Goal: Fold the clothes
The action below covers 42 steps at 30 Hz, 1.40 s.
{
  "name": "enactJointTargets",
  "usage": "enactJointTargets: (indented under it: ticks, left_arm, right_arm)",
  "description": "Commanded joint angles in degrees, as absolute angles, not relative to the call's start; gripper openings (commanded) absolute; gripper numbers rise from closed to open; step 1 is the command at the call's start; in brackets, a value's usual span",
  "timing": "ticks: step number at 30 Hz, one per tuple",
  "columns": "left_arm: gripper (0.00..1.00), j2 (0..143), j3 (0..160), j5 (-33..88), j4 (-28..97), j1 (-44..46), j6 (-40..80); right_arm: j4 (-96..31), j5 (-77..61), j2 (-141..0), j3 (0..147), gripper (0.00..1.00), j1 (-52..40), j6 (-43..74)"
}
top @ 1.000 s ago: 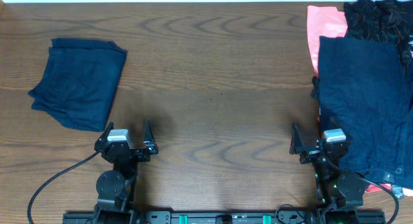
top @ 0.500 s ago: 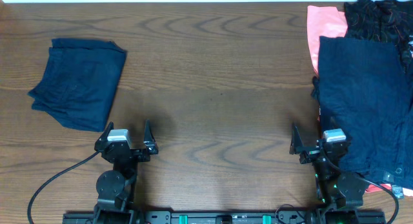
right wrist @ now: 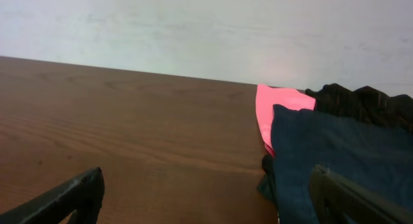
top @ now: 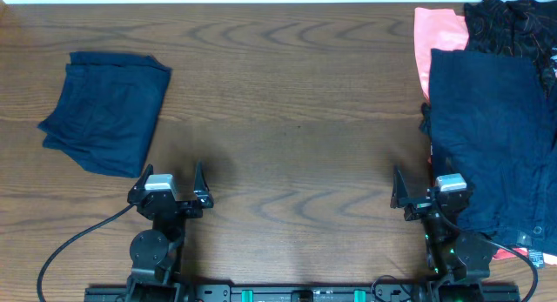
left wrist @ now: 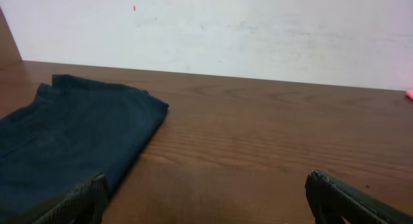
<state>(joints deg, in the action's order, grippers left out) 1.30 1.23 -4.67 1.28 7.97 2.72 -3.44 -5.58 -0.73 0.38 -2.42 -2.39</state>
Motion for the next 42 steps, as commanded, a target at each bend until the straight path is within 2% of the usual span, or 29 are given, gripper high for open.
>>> enactJointTargets:
  ticks: [1, 11, 17, 24, 32, 36, 39, 40, 42]
  left_arm:
    - [0.98, 1.4, 0.2, -5.6, 3.6, 7.7, 2.2]
    - [0.98, 2.7, 4.3, -5.4, 6.3, 7.7, 5.2]
    - [0.98, 12.6, 15.6, -5.4, 14.3, 7.7, 8.0]
    - [0.98, 32.4, 31.2, -5.4, 22.5, 7.7, 8.0]
    - [0.98, 48.9, 43.6, -0.4, 29.8, 7.7, 8.0]
    - [0.98, 52.9, 44.8, 1.5, 29.9, 7.7, 8.0]
    - [0.98, 54.6, 44.8, 1.5, 30.0, 7.7, 8.0]
    - [0.98, 54.8, 44.8, 1.5, 30.0, 7.7, 8.0]
    - [0.97, 55.2, 44.8, 1.5, 30.0, 7.7, 8.0]
  right_arm:
    - [-3.2, -6.8, -0.6, 0.3, 0.99, -3.0, -3.2]
    - [-4.4, -4.8, -1.2, 1.5, 0.99, -3.0, 2.6]
    - [-7.8, 0.0, -9.2, 9.4, 0.99, -3.0, 4.2]
    - [-15.4, 3.4, -32.8, 25.9, 0.99, -3.0, 4.2]
    - [-32.5, 7.7, -67.3, 51.3, 0.99, -0.5, 0.4]
    - [-32.3, 6.9, -80.8, 58.5, 0.99, 0.9, -1.2]
    - [-27.7, 8.6, -88.1, 59.5, 0.99, 1.2, -2.0]
    - [-26.5, 10.4, -90.0, 59.5, 0.94, 1.4, -1.9]
    - [-24.8, 14.2, -93.7, 59.5, 0.77, 2.0, 0.0]
